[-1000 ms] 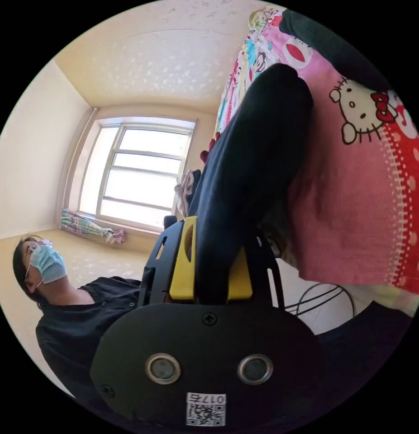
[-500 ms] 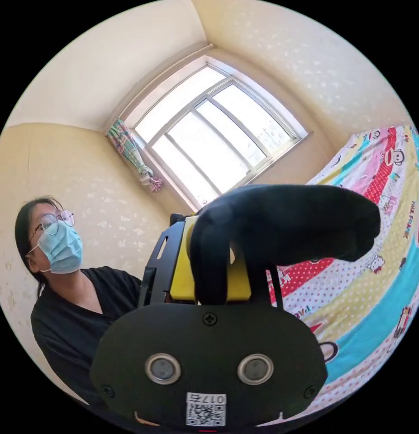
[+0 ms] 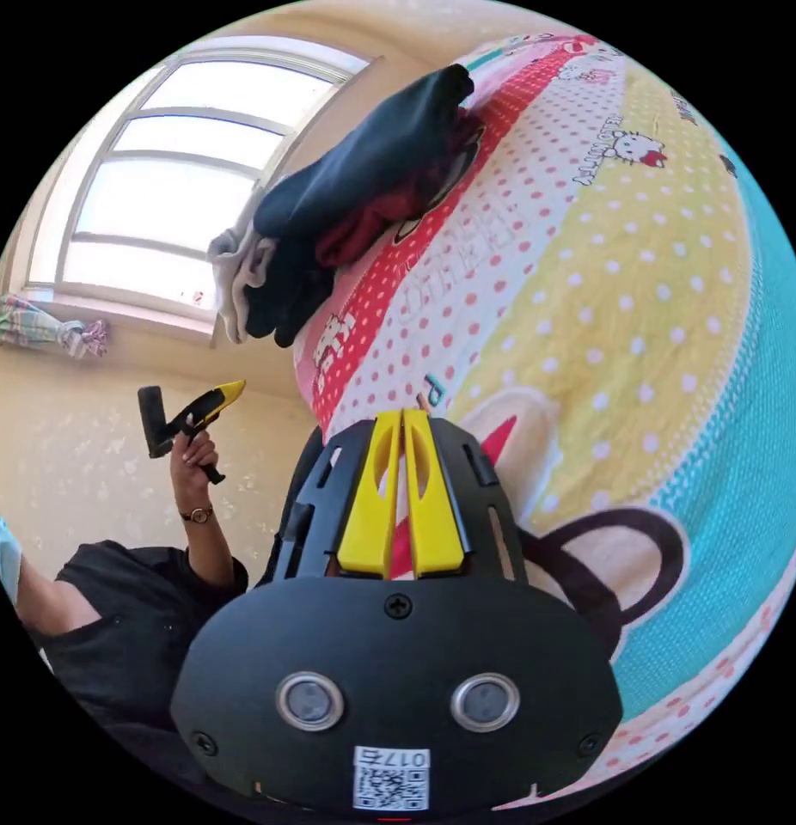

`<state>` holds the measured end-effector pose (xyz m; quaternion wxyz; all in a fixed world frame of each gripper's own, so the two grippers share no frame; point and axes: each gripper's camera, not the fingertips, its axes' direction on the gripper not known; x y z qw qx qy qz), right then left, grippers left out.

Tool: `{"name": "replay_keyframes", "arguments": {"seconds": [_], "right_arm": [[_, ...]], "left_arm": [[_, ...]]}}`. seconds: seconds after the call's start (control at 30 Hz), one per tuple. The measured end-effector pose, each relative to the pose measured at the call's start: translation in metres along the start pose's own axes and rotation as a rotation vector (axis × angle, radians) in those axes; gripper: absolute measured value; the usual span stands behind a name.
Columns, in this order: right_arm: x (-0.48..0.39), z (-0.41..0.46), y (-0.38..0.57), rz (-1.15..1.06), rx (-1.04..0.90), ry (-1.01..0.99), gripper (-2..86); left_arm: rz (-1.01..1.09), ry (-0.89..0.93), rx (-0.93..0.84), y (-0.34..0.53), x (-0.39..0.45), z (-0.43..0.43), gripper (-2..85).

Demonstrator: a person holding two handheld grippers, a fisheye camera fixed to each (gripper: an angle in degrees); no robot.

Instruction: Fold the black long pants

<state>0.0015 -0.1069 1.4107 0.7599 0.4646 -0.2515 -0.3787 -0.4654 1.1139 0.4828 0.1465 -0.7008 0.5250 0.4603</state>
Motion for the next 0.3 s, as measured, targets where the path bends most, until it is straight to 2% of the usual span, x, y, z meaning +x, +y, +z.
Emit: {"name": "replay_keyframes", "arguments": {"seconds": [0.07, 0.17, 0.23, 0.3], "right_arm": [[0.014, -0.012, 0.043, 0.040, 0.064, -0.035, 0.9], [0.022, -0.051, 0.088, 0.121, 0.088, 0.114, 0.6], [0.026, -0.090, 0.106, 0.226, 0.075, 0.360, 0.5], [0.030, -0.111, 0.106, 0.312, 0.036, 0.522, 0.4]], "left_arm": [[0.075, -0.018, -0.076, -0.006, 0.022, 0.020, 6.3], [0.274, -0.075, -0.226, -0.038, 0.081, 0.053, 5.1], [0.490, -0.107, -0.308, -0.060, 0.146, 0.078, 2.8], [0.652, -0.118, -0.346, -0.068, 0.198, 0.099, 0.9]]}}
